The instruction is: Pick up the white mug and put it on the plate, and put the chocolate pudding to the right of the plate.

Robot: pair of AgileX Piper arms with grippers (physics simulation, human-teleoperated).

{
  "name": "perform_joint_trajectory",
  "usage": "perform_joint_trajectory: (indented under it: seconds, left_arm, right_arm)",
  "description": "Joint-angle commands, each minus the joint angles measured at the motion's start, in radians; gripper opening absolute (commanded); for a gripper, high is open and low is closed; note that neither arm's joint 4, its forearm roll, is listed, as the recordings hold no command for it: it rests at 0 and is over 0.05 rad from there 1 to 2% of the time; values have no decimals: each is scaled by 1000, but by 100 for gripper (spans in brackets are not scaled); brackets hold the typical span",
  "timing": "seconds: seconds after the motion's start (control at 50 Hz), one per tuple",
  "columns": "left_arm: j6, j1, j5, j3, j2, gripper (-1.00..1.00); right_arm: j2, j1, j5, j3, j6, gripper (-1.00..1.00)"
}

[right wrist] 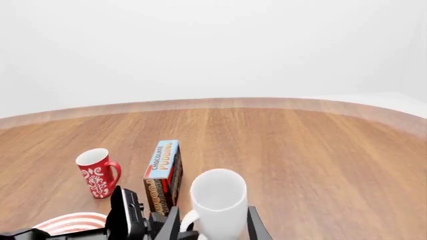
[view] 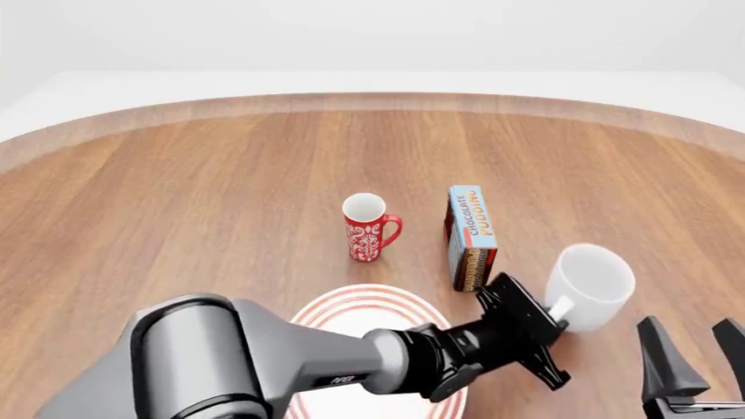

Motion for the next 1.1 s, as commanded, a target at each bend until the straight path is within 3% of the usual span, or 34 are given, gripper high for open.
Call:
perform_joint_trajectory:
  seconds: [0.02, 0.1, 0.52, 0.88, 1.1]
  left_arm:
    - [7, 7, -37, 58, -63, -100]
    - [8, 3, -47, 80, -81, -100]
    - [17, 22, -80, 171, -176, -100]
    - [34, -5, -119, 352, -387, -100]
    - [34, -5, -119, 352, -387, -100]
  right_arm:
    - [29, -1, -33, 3, -2, 100]
    - [69, -1, -74, 5, -2, 100]
    - [9, 0, -14, 2, -3, 100]
    - [15, 3, -22, 1, -5, 100]
    - [15, 3, -22, 1, -5, 100]
